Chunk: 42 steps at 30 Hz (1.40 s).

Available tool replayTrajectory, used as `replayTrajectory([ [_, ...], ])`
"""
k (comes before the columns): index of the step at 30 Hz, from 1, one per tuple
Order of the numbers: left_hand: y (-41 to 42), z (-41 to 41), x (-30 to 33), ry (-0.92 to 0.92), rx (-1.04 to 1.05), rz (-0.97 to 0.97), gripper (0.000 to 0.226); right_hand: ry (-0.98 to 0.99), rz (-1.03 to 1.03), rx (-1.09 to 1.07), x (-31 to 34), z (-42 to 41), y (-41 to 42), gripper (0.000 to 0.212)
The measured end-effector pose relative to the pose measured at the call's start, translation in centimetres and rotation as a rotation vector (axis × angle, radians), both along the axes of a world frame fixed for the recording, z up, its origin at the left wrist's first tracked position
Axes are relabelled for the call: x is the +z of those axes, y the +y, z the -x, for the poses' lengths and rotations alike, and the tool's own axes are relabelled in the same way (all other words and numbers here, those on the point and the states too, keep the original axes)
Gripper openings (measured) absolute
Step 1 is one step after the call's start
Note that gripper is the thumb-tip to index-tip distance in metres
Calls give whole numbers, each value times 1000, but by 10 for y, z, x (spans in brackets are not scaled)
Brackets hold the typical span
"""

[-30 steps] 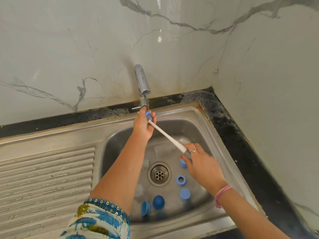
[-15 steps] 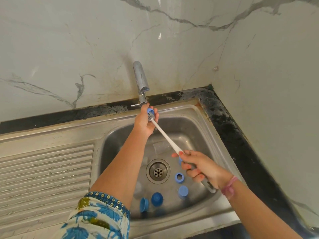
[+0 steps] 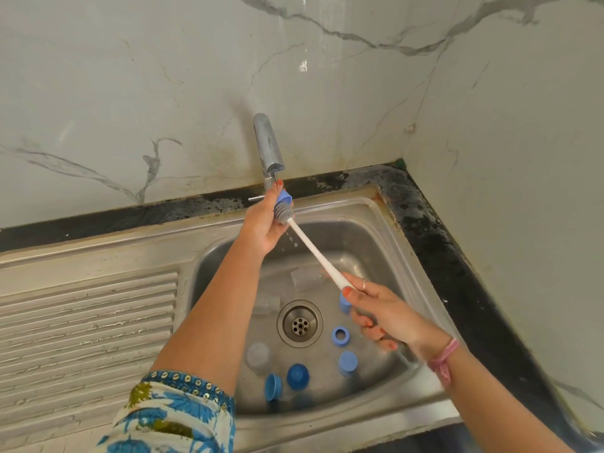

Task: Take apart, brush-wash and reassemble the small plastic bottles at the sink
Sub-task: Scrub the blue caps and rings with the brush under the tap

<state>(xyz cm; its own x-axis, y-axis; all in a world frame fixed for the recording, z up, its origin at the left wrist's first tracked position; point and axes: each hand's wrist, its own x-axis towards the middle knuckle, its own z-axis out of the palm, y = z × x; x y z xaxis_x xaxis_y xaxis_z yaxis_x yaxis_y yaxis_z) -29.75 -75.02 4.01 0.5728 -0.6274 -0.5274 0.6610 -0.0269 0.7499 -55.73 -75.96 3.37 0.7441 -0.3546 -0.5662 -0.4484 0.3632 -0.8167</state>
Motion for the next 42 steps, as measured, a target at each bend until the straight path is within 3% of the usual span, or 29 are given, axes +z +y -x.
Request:
replayTrajectory([
  [2, 2, -4, -2, -99, 25, -122, 38, 329, 847, 217, 2, 3, -7, 45],
  [3, 3, -3, -3, -112, 41, -169, 41, 478, 1160, 320, 2, 5, -11, 51],
  [5, 3, 0, -4, -79, 67, -215, 43, 583, 1540, 367, 1, 5, -13, 67],
  [7, 2, 2, -3, -47, 76, -203, 45, 595, 1628, 396, 2, 2, -14, 76],
  [9, -1, -1, -2, -61, 59, -197, 48, 591, 1599, 360, 0, 0, -12, 73],
  [10, -1, -2, -1, -70, 54, -182, 45, 537, 1485, 302, -1, -1, -11, 67],
  [11, -1, -3, -1, -71, 51, -152, 39, 422, 1269, 222, -4, -2, -8, 59],
  [15, 5, 3, 0, 50, 29, 139, 21, -32, 43, -118, 4, 3, 5, 39],
  [16, 7, 5, 0, 78, 27, 226, 23, -83, -133, -150, 9, 7, 5, 40],
  [18, 7, 8, -2, 97, 76, 293, 28, -131, -258, -162, 16, 12, 0, 44],
  [22, 12, 5, -9, 121, 246, 241, 37, -93, -52, -194, 26, 20, -13, 41],
  [27, 11, 17, -17, 157, 137, 318, 45, -99, 221, -205, 34, -3, 1, 54],
  [29, 7, 19, -16, 140, 161, 330, 53, -65, 406, -122, 35, -12, 17, 55],
  [33, 12, 7, -19, 58, 177, 294, 46, 53, 764, -9, 33, -11, 46, 59],
  [42, 22, -1, -20, -177, -11, 185, 50, 50, 817, -22, 38, -14, 33, 55],
])
